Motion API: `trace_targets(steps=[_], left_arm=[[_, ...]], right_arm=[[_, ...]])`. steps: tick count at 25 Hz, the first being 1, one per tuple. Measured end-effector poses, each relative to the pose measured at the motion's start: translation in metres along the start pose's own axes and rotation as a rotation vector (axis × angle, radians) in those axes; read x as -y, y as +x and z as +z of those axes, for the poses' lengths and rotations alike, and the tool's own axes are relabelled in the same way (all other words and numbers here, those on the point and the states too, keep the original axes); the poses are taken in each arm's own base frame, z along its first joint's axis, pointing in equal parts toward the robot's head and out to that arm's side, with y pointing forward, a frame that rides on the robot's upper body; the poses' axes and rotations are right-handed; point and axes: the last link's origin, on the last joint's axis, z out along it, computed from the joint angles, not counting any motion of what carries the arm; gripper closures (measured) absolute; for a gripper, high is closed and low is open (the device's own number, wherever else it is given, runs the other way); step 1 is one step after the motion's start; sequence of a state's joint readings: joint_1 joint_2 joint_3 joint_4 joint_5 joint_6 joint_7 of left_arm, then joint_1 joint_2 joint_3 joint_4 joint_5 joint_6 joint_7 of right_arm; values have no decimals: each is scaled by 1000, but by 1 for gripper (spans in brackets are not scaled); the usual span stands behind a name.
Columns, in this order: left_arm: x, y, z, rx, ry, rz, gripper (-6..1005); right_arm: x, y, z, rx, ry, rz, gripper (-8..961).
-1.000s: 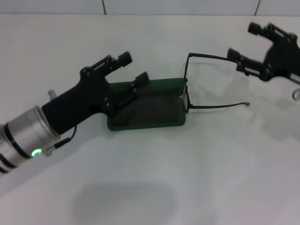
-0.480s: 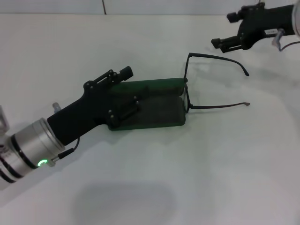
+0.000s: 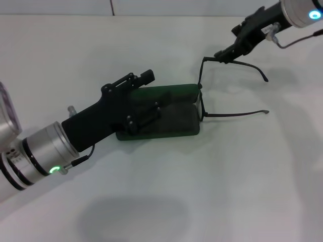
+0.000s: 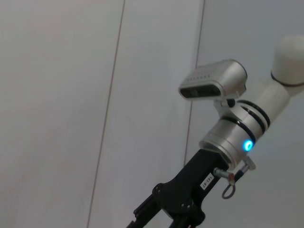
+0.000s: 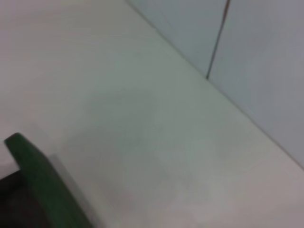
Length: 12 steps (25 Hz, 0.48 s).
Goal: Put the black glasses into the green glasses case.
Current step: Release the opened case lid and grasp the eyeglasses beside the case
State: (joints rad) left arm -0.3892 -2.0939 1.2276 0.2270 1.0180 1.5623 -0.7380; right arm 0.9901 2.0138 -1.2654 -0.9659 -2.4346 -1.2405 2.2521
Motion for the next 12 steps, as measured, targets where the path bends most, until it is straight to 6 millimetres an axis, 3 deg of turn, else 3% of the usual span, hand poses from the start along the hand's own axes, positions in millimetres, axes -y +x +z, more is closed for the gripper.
trace_targets(steps=[4, 12], left_arm=[[0, 0, 1, 2, -6, 0, 345], [-2, -1, 5, 12, -32, 3, 344]], right_arm=[[-7, -17, -5, -66, -39, 53, 145], [-13, -31, -7, -182, -31, 106, 145]])
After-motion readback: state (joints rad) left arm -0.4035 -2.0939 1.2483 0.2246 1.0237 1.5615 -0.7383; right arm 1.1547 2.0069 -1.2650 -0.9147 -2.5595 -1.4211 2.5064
